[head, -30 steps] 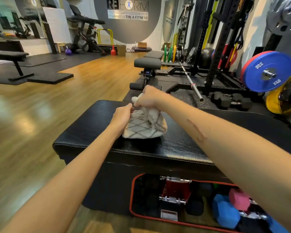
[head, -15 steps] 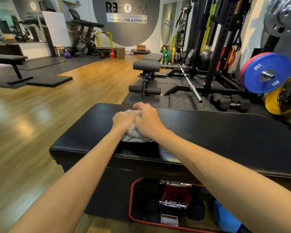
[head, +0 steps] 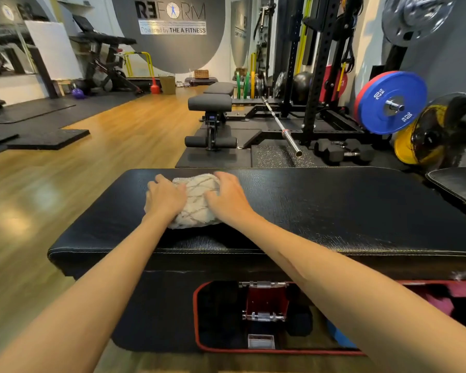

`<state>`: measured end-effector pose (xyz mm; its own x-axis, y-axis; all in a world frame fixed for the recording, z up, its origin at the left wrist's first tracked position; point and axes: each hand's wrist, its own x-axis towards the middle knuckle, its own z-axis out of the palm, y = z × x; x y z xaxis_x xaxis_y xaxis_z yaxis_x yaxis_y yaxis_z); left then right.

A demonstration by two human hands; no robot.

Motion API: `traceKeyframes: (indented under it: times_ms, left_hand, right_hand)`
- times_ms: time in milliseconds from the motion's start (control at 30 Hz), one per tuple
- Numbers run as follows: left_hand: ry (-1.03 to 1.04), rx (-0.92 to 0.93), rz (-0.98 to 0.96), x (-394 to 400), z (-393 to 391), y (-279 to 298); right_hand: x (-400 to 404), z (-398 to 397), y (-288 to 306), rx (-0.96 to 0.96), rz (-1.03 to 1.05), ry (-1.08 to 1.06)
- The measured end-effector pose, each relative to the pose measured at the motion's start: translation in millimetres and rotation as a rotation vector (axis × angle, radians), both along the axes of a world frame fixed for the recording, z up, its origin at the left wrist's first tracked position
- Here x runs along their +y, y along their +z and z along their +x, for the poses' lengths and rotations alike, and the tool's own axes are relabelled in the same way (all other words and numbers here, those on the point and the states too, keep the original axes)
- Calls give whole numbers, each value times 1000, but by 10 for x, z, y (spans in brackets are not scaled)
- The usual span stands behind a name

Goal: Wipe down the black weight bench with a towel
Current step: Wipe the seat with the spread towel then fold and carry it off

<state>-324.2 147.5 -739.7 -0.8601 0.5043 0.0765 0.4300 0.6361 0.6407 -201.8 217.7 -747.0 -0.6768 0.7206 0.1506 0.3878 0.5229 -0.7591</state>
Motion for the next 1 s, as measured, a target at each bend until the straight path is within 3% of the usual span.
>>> traceKeyframes:
  times_ms: [133, 233, 300, 333, 400, 500, 567, 667, 733, 800, 900, 1000]
  left_hand:
    - [4, -266, 111, -32, 73, 76]
    - [-119, -656, 325, 3, 153, 137]
    - [-225, -906, 375, -22, 250, 218]
    - [-251, -937, 367, -28, 260, 239]
    - [-266, -827, 321, 2, 184, 230]
    - [-319, -460, 272, 37, 76, 308]
    - [-548, -241, 302, 47, 61, 442]
    - [-768, -170, 273, 30, 48, 512]
    - [-729, -191, 332, -11, 29, 432]
    - [-655, -214, 430, -52, -7, 286]
    - [-571, -374, 531, -95, -13, 65]
    - [-493, -445, 512, -4, 84, -113]
  right_hand:
    - [35, 211, 83, -102, -160, -184]
    - [136, 291, 282, 48, -549, -185]
    - [225, 341, 363, 128, -630, -197]
    - [252, 355, 406, 158, -594, -201]
    - [318, 389, 516, 135, -332, -153]
    - [373, 436, 777, -35, 79, 60]
    - [408, 424, 903, -153, 276, 185]
    - [396, 411, 926, -157, 491, 265]
    - [373, 455, 796, -25, 473, 231]
    - [406, 525, 570, 103, 314, 139]
    - [475, 642, 186, 115, -2, 66]
    - [502, 628, -77, 151, -119, 16]
